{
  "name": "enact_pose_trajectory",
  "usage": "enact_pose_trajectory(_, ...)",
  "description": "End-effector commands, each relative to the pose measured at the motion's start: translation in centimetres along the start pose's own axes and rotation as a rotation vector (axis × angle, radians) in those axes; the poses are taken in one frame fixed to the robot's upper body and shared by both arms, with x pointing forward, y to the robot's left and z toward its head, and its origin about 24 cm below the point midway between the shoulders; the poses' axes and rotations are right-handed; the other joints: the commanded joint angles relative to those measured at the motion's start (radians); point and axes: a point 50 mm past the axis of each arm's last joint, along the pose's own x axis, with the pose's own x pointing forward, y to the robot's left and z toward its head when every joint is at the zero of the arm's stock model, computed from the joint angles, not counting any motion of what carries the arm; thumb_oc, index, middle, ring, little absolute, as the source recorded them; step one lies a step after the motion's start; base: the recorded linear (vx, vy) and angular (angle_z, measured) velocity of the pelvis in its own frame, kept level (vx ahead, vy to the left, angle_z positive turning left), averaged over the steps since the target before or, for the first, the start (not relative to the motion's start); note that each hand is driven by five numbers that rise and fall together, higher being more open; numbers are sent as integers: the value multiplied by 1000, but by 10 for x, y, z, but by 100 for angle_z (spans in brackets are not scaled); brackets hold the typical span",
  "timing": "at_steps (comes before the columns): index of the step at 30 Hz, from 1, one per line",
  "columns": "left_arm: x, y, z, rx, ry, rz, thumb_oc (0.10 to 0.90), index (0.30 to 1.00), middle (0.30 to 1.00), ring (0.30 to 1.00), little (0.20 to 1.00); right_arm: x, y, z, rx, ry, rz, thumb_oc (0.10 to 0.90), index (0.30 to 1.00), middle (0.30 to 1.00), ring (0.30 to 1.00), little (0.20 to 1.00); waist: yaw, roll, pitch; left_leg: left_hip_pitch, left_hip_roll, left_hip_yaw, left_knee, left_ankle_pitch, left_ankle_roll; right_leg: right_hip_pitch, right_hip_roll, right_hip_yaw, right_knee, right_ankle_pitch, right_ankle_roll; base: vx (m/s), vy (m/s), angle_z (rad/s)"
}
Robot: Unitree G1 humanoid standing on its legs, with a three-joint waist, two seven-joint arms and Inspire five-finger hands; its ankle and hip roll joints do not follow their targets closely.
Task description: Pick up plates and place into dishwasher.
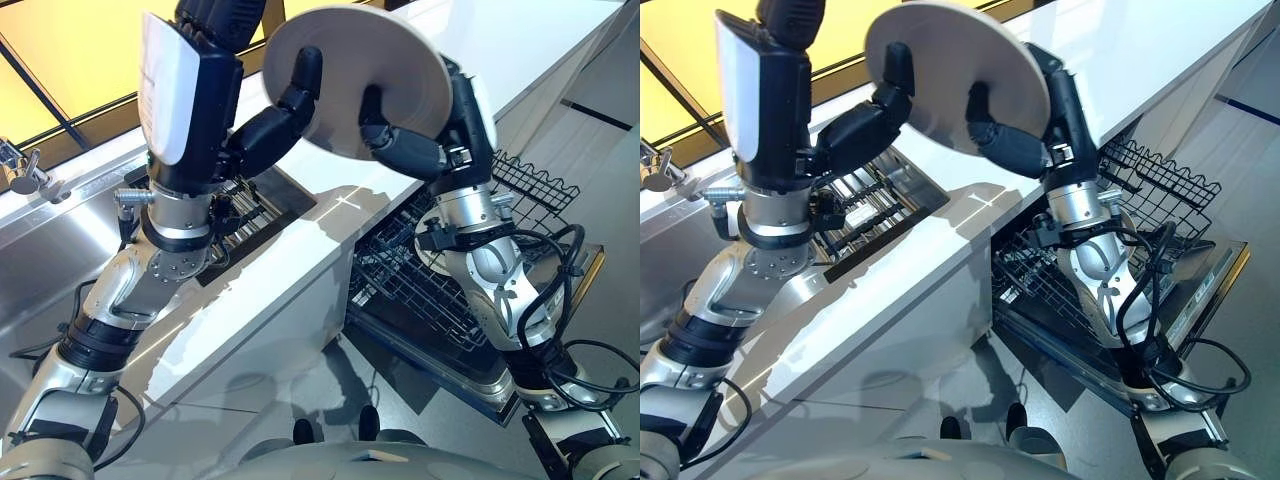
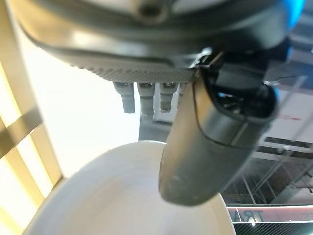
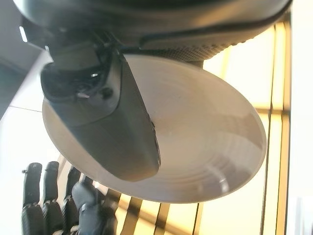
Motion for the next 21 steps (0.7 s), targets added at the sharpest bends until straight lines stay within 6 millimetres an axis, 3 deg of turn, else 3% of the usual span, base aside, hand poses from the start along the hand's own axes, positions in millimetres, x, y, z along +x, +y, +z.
enact_pose_trajectory(1, 4, 27, -24, -58, 158, 65, 800, 900, 900, 900, 900, 11, -37, 41, -99, -286, -189, 100, 300, 300, 300, 200, -2, 1, -92, -1, -41, -14, 55, -129, 5, 8, 48, -14, 183, -222, 44, 0, 0, 0)
enact_pose_trajectory(8, -21, 50, -43, -14, 294, 85, 800, 900, 900, 900, 900, -1, -80, 23, -267, -186, -400, 100, 300, 300, 300, 200, 12, -7, -89, -11, -55, -8, 104, -152, 2, 32, 56, -12, 105, -182, 39, -3, -5, -3)
enact_pose_trajectory(13, -39, 64, -53, 12, 378, 114, 800, 900, 900, 900, 900, -17, -104, 7, -398, -78, -518, 100, 300, 300, 300, 200, 13, -4, -90, -19, -50, -9, 107, -150, 4, 23, 55, -6, 127, -193, 41, 3, 8, -4)
enact_pose_trajectory(21, -54, 72, -62, 23, 451, 123, 800, 900, 900, 900, 900, -55, -121, -29, -527, 178, -573, 100, 300, 300, 300, 200, 1, 8, -87, 8, -34, -28, 20, -111, 9, -2, 43, -21, 207, -221, 54, 6, 2, 2)
